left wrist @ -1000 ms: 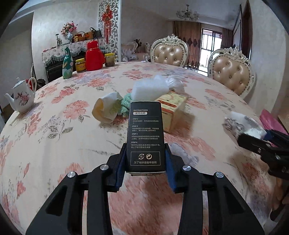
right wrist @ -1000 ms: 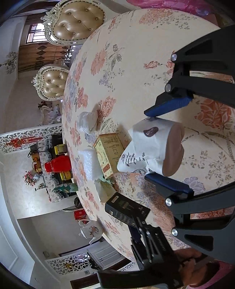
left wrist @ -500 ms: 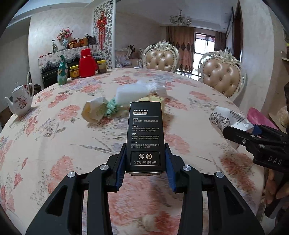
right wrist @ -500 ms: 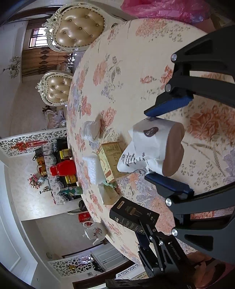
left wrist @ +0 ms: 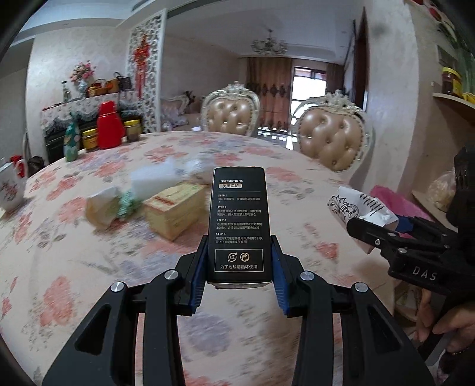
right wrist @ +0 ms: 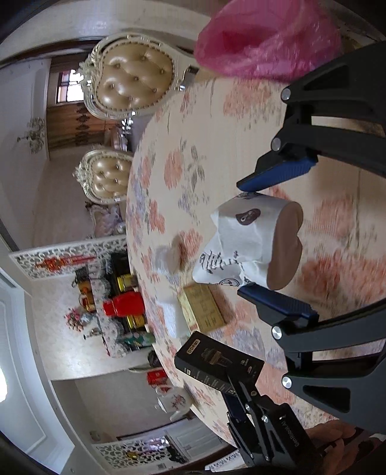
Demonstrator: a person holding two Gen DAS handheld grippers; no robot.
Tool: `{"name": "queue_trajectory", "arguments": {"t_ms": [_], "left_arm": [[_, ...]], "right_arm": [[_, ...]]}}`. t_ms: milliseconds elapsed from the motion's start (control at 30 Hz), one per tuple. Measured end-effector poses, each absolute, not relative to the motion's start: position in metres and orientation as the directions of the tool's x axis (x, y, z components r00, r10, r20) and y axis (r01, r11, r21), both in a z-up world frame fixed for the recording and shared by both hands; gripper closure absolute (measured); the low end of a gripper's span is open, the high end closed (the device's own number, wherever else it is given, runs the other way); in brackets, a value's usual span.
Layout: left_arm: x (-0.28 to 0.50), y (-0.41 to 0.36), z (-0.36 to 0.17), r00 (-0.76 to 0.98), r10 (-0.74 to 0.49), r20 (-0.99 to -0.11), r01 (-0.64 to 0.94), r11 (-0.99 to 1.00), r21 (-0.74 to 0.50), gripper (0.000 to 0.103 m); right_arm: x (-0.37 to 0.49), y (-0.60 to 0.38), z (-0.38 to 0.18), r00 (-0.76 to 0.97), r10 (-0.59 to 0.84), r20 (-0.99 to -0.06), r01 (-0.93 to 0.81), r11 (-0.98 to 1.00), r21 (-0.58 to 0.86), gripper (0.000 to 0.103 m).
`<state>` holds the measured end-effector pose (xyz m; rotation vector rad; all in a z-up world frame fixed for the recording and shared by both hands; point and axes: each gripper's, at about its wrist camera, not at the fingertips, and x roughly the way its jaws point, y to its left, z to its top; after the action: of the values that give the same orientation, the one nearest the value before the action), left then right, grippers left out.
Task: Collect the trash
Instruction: 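Carry the cup and black box to the pink bin and open both tools over it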
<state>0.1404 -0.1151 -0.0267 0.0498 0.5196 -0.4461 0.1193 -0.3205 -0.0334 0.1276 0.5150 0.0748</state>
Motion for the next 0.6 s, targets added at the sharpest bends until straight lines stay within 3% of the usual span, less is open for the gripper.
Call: {"name": "queue_trajectory", "arguments": {"t_ms": [600], "left_arm": [[0.153, -0.278, -0.022, 0.611, -0.638, -0.469, 0.693, 0.718, -0.073, 0.065]], "right_arm": [[0.067, -0.467, -0.034, 0.885, -0.183, -0.428, 0.261, 0.957, 0.131, 0.040]]}}
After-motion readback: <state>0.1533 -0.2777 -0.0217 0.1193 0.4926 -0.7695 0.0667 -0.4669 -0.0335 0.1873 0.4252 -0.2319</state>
